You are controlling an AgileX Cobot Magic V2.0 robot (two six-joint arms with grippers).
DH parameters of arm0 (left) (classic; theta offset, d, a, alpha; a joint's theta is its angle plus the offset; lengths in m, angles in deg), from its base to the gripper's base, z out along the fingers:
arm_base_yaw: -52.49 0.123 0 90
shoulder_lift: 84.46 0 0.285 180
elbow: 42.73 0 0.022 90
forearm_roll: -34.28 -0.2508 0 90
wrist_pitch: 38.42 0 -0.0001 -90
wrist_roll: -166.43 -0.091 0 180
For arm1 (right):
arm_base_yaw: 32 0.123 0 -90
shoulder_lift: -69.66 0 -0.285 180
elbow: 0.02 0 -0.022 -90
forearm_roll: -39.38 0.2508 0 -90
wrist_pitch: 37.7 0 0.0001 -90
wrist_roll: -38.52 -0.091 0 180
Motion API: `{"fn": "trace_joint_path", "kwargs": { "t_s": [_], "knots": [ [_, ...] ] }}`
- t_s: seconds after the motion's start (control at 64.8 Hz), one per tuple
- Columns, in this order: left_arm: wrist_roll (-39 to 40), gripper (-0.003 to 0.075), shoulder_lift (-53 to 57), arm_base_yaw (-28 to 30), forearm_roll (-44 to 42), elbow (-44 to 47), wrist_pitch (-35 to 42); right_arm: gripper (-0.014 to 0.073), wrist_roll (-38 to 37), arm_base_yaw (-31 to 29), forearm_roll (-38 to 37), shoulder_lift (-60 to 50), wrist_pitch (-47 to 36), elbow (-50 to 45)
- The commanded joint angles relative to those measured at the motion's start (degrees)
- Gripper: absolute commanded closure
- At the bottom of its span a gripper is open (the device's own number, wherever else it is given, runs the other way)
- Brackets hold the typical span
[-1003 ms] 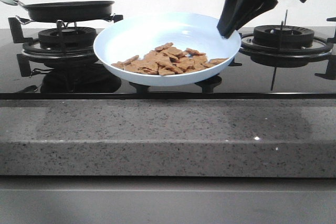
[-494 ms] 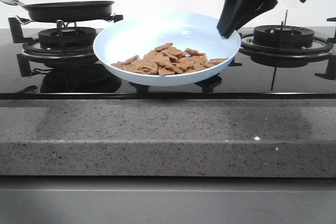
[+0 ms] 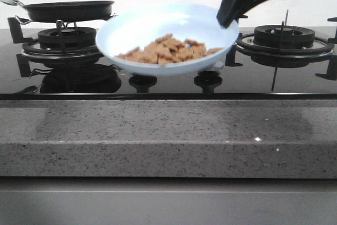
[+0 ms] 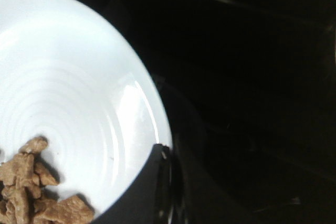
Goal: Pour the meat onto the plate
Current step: 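Lower the plate with the right gripper back between the knobs, then open the right gripper and raise it away from the plate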
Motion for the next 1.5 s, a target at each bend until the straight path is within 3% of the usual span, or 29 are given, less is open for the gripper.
{"fn": "trace_joint_path", "kwargs": {
  "t_s": [0.0, 0.386, 0.772, 0.864, 1.096, 1.312, 1.481],
  "knots": [
    [0.5, 0.0741, -0.2, -0.4, 1.5, -1.6, 4.9, 0.0663, -0.4, -1.6, 2.0, -0.4, -0.5, 6.5],
    [0.5, 0.0741, -0.2, -0.4, 1.7, -1.6, 4.8, 0.0663, -0.4, -6.4, 6.6, 13.7, 3.7, 25.0],
    [0.5, 0.0741, -0.2, -0.4, 2.1, -1.6, 4.8, 0.0658, -0.4, -6.8, 6.4, 19.5, 1.9, 27.4],
    [0.5, 0.0741, -0.2, -0.4, 2.1, -1.6, 4.8, 0.0605, -0.4, -6.8, 6.0, 19.5, 1.9, 27.4],
    [0.5, 0.0741, -0.2, -0.4, 2.1, -1.6, 4.8, 0.0358, -0.4, -6.9, 5.8, 19.5, 1.9, 27.4],
    [0.5, 0.0741, -0.2, -0.4, 2.1, -1.6, 4.8, 0.0346, -0.4, -8.7, 5.6, 19.4, 3.6, 28.9],
    [0.5, 0.0741, -0.2, -0.4, 2.1, -1.6, 4.8, 0.0389, -0.4, -10.6, 5.2, 19.4, 11.6, 35.4]
  ]
}}
